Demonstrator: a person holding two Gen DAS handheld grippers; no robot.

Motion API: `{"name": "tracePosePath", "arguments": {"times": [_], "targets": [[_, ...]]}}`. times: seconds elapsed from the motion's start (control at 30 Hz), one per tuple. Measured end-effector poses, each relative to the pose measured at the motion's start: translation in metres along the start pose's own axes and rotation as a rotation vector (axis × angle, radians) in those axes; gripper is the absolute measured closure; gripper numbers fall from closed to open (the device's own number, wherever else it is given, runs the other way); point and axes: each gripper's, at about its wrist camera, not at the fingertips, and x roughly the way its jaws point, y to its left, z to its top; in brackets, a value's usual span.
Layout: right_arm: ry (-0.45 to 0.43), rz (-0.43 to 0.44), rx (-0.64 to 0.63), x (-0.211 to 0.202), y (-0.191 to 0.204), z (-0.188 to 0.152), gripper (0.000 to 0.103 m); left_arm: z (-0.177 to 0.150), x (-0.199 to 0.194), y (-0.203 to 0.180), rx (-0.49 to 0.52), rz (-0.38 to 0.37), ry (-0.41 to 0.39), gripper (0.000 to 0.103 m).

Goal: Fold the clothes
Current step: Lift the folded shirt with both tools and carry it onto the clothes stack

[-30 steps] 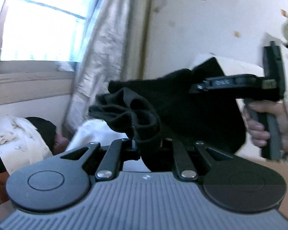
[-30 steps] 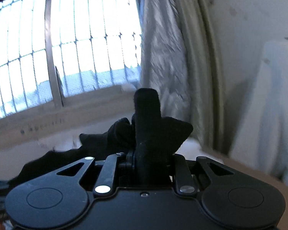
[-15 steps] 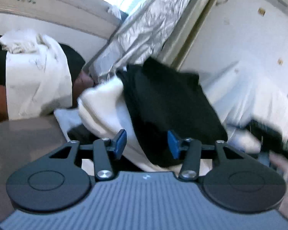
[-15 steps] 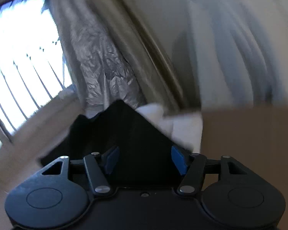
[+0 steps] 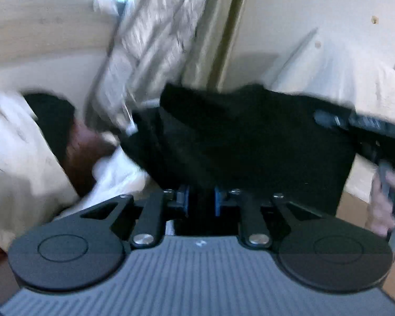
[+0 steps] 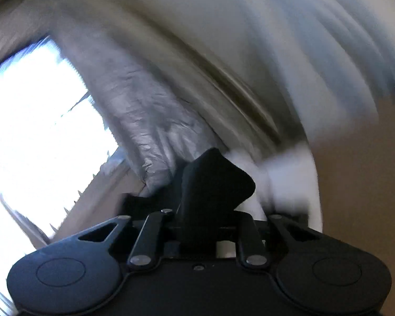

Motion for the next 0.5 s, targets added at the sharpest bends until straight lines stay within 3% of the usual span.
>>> {"name": "tracePosePath", "arguments": {"times": [0.03, 0.1, 0.17, 0.2, 0.23, 0.3, 0.33, 0.43, 0.5], "targets": [[0.004, 0.028, -0.116, 0.002, 0.019, 0.012, 0.085, -0.003, -0.004, -0.005, 0.005, 0.015, -0.008, 0.091], [0.017, 0.118, -0.223, 0.004, 0.04, 0.032, 0.086, -0.008, -0.013, -0.016, 0.015, 0.045, -0.024, 0.091], [0.038, 0.053, -0.265, 0.013, 0.037, 0.04, 0.083, -0.014, -0.022, -0.027, 0.025, 0.075, -0.04, 0.082], [0.054, -0.019, -0.269, 0.019, 0.032, 0.04, 0.054, -0.017, -0.027, -0.032, 0.03, 0.09, -0.048, 0.067], [0.068, -0.137, -0.257, 0.023, 0.027, 0.035, 0.027, -0.019, -0.031, -0.037, 0.034, 0.105, -0.056, 0.061], [0.071, -0.333, -0.274, 0.024, 0.022, 0.018, 0.027, -0.025, -0.04, -0.048, 0.044, 0.135, -0.071, 0.06], [0.069, -0.359, -0.297, 0.019, 0.021, 0.008, 0.026, -0.028, -0.045, -0.053, 0.049, 0.15, -0.079, 0.06], [-0.006, -0.309, -0.371, -0.02, 0.024, -0.023, 0.026, -0.017, -0.062, -0.053, 0.055, 0.124, -0.209, 0.06], [-0.06, -0.208, -0.446, -0.053, 0.038, -0.04, 0.026, -0.009, -0.074, -0.052, 0.059, 0.105, -0.297, 0.059]]}}
